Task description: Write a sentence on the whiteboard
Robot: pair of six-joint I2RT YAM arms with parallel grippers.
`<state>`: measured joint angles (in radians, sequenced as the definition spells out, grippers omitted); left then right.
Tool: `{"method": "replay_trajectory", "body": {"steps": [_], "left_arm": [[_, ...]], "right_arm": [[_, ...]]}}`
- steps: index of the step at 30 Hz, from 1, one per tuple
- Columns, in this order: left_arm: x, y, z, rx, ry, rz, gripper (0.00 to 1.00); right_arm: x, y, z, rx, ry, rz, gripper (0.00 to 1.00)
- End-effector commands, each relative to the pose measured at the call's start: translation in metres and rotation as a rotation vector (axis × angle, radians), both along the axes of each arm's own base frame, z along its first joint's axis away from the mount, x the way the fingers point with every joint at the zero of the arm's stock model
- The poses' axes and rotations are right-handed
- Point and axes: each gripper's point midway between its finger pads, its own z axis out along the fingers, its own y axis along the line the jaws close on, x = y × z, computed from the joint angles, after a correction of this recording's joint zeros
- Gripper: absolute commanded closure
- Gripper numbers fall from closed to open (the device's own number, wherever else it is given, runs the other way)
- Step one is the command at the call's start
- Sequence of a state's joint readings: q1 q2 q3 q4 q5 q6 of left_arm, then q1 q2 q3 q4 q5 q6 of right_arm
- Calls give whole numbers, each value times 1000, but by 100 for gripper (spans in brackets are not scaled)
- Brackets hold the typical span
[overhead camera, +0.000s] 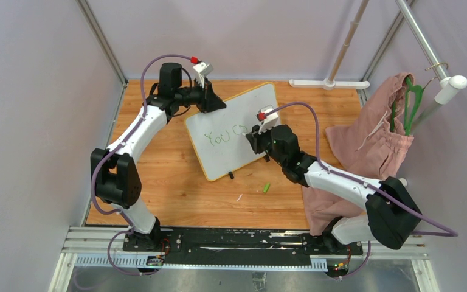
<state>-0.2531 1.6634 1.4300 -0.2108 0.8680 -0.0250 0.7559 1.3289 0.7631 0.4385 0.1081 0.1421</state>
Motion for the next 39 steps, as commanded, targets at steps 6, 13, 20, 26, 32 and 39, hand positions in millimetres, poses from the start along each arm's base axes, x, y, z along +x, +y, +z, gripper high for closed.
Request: {"method": "replay_trajectory", "body": {"steps": [6, 13, 20, 26, 32, 39], "left_arm": [[-14, -10, -9, 26, -15, -48, 100], [-15, -9, -8, 28, -21, -46, 100], [-13, -9, -10, 31, -17, -43, 100], [-13, -9, -10, 32, -14, -43, 100], [-13, -9, -10, 32, -16, -43, 100], [-13, -9, -10, 32, -13, -44, 100]], "right_arm": [[2, 15, 19, 34, -23, 21, 100], [12, 7, 22, 10, -42, -24, 100], [18, -11, 23, 0, -43, -72, 100], [21, -24, 20, -8, -36, -103, 100], [20, -24, 24, 14, -40, -95, 100], [10, -26, 52, 71, -84, -70, 100]]}}
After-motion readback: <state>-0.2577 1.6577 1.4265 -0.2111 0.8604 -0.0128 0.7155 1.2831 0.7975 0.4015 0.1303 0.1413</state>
